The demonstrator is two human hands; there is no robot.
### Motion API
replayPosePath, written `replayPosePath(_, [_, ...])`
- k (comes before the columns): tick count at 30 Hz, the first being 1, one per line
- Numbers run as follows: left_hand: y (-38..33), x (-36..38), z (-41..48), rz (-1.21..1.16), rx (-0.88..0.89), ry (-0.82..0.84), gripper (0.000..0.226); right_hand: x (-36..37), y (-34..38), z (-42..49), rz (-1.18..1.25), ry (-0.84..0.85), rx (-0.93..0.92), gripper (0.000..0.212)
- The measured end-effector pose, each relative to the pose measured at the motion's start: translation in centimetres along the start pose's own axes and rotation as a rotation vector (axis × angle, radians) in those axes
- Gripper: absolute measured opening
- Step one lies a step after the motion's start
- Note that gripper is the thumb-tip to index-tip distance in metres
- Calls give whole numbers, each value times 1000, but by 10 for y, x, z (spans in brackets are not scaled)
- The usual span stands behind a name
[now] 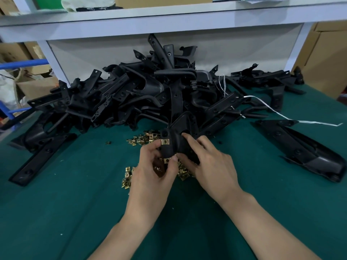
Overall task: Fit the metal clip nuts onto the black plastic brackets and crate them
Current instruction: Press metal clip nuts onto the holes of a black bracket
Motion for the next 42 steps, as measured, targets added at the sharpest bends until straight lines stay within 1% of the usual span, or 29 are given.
replayPosePath(6, [-4, 2, -2, -52, -4, -16, 33, 0, 1, -2, 10, -1, -14, 50])
replayPosePath(10, [-8, 11, -5, -113, -37, -86, 31, -1, 0, -4, 18, 25, -14, 51])
replayPosePath(13, [-16, 21, -3, -135, -38, -123, 36, -3, 1, -4, 29, 52, 41, 54])
replayPosePath(15, [-22, 21, 3, -142, -15, -118, 34, -4, 2, -5, 103, 109, 98, 57])
replayPosePath(17, [-27, 12, 11, -156, 31, -116, 30, -6, -1, -10, 277, 189, 132, 57])
replayPosePath(19, [-28, -4, 19, -198, 47, -76, 29, -12, -6, -13, 601, 255, 211, 53])
replayPosePath(21, [-29, -15, 24, -220, 44, 54, 31, -21, -9, -10, 980, 275, 310, 49])
replayPosePath(22, [-30, -18, 25, -194, 57, 129, 32, -24, -10, -8, 1102, 272, 324, 49])
replayPosePath(24, [-31, -17, 23, -100, 96, 243, 33, -28, -6, -3, 1209, 291, 292, 47])
replayPosePath(26, [-30, -13, 19, 3, 146, 291, 36, -28, -2, 1, 1209, 306, 271, 36])
replayPosePath(27, [-28, -11, 17, 57, 165, 282, 37, -28, -3, 1, 1212, 301, 283, 31])
replayPosePath(30, [-21, -13, 14, 184, 148, 135, 34, -25, -7, 0, 1255, 291, 346, 23])
replayPosePath(31, [-18, -14, 14, 190, 133, 94, 35, -23, -8, 0, 1257, 295, 354, 23])
replayPosePath(33, [-13, -13, 13, 170, 123, 62, 34, -20, -7, -1, 1259, 311, 358, 24])
replayPosePath(37, [-12, -10, 13, 146, 158, 63, 24, -17, -2, -3, 1247, 289, 357, 26])
replayPosePath(42, [-11, -8, 13, 160, 189, 59, 24, -16, 4, -6, 1198, 222, 370, 23])
Point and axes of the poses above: each hand's wrist, its own z-axis towards the middle knuckle, its own x-axis out of the palm, y = z × x, the point moved 4 cm from there along z, towards the middle knuckle, and after that the axes turned 3 degrees about -z, right-handed, at the moved point
